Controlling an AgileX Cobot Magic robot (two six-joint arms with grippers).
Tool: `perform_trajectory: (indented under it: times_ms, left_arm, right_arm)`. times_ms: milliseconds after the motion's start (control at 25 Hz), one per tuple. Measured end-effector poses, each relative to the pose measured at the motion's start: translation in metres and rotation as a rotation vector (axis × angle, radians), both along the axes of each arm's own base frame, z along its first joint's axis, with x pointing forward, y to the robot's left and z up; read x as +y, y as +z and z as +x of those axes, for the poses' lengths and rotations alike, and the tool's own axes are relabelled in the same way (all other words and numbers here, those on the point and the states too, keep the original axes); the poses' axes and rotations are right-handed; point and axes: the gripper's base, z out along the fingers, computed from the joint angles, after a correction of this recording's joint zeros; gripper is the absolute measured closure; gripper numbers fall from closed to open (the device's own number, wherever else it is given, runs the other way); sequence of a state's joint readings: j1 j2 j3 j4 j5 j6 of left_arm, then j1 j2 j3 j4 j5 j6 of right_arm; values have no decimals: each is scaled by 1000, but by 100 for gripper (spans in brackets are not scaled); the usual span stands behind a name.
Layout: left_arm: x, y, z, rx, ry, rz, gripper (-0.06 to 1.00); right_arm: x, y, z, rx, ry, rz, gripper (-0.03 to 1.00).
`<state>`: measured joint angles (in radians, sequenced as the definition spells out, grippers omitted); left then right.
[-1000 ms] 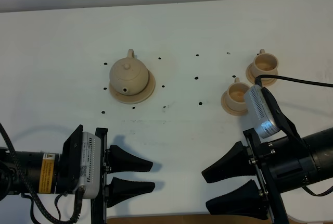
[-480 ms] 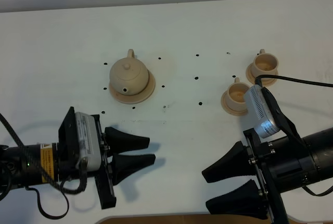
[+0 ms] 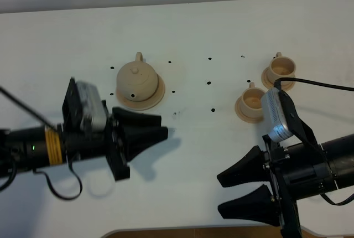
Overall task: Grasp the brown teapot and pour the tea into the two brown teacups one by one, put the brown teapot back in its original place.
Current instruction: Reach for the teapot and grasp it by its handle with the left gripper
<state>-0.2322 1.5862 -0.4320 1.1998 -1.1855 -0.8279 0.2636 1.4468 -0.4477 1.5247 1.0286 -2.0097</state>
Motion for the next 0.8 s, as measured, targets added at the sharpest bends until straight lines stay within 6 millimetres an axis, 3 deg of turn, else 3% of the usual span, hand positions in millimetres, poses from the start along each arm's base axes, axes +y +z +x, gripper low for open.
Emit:
perform_trajectory:
  times_ms: [160, 280, 440, 800]
  left_arm:
    - [-4, 15, 20, 64, -6, 36, 61]
    - [-7, 38, 35, 64, 1, 74, 62]
    - [-5, 78, 53, 32, 70, 142, 62]
    - [-1, 127, 81, 90, 278, 119, 62]
  right_arm:
    - [-1, -1, 8, 34, -86, -36, 45]
    - [0, 7, 21, 79, -163, -40, 45]
    - [3, 24, 39, 148, -231, -47, 45]
    - [-1, 63, 72, 309, -376, -244, 45]
